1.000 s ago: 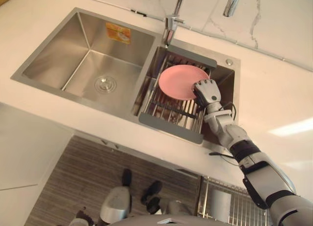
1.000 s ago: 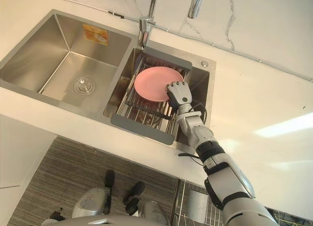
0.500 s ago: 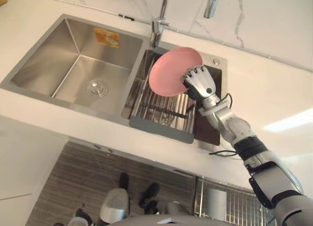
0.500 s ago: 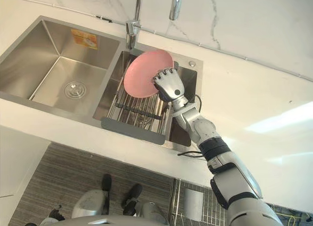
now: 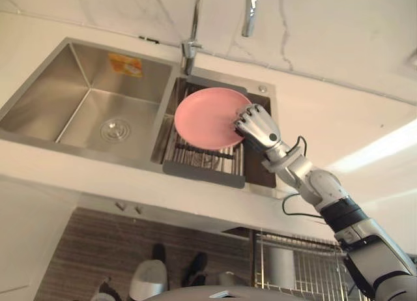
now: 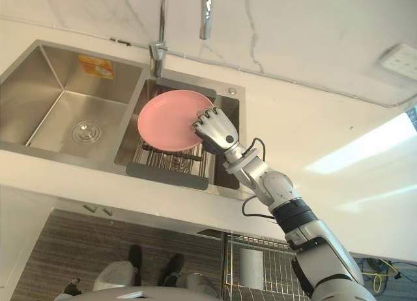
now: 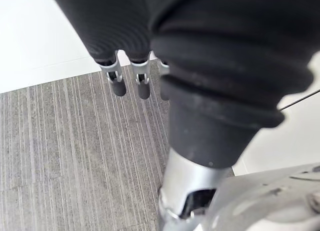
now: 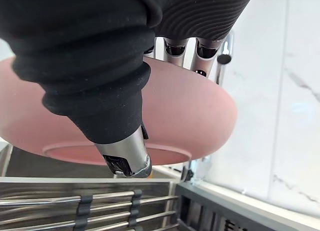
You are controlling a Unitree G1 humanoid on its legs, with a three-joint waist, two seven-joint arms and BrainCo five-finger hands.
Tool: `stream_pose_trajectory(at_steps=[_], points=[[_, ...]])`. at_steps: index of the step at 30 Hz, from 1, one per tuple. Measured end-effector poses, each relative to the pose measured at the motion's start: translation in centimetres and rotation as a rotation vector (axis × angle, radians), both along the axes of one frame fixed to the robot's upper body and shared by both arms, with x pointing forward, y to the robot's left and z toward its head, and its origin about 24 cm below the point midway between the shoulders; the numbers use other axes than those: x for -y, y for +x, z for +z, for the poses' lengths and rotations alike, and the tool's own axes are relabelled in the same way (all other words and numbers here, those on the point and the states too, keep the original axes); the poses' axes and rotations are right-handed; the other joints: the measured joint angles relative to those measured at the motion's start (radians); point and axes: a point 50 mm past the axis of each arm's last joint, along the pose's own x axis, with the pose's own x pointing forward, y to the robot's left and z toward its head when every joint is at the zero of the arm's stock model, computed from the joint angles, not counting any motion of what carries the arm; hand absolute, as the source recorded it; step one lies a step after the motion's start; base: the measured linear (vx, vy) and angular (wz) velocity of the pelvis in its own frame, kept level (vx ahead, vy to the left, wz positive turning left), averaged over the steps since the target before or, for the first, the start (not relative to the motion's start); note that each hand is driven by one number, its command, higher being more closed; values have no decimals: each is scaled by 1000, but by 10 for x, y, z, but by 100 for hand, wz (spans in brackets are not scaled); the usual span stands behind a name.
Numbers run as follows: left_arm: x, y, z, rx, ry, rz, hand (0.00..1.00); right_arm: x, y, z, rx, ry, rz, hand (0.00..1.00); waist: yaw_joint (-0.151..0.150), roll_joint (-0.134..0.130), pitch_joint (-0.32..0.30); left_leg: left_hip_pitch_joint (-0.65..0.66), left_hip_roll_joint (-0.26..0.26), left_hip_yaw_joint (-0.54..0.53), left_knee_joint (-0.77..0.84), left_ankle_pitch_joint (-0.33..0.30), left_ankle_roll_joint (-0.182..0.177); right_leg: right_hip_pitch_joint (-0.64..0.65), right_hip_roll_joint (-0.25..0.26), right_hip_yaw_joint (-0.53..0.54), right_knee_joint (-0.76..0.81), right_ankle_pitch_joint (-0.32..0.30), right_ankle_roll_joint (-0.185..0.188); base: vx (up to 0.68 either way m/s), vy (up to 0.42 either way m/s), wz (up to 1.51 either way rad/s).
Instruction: Walk over to the sink, pick up the cup, carry it to the dishwasher, place the cup inside the dishwasher, then close the dishwasher door
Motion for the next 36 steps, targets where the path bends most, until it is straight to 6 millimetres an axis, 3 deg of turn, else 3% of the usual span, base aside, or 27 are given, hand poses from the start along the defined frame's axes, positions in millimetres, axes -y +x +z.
stream_pose_trajectory(at_steps=[4, 12, 22, 30, 36], points=[[4, -6, -2, -28, -8, -19, 0, 16, -10, 0, -6, -15, -32, 100, -24, 25, -36, 4, -1, 25, 0, -5, 4, -4, 2, 27, -7, 12, 7, 3, 66, -21], [9, -12, -6, -76, -5, -62, 0, 36, -21, -2, -18, 16, -86, 100, -60, 40, -59, 25, 1, 77, -13, -14, -1, -3, 9, 80, -30, 36, 8, 8, 48, -20], [14, -21, -8, -132, -15, -83, 0, 78, -49, 20, 87, 58, -242, 100, -109, 62, -88, 35, 2, 158, 9, -49, 7, -14, 12, 162, -44, 56, 14, 29, 52, -23], [17, -30, -11, -181, -31, -60, 0, 134, -83, 29, 146, 58, -507, 100, -192, 82, -105, 15, 9, 238, 68, -112, 17, -49, 10, 242, -31, 61, 25, 41, 53, -31], [17, -20, -10, -178, -39, -32, 0, 164, -108, 34, 191, 76, -642, 100, -249, 92, -109, -30, 28, 295, 158, -177, 29, -91, 8, 292, -8, 67, 37, 18, 50, -27]])
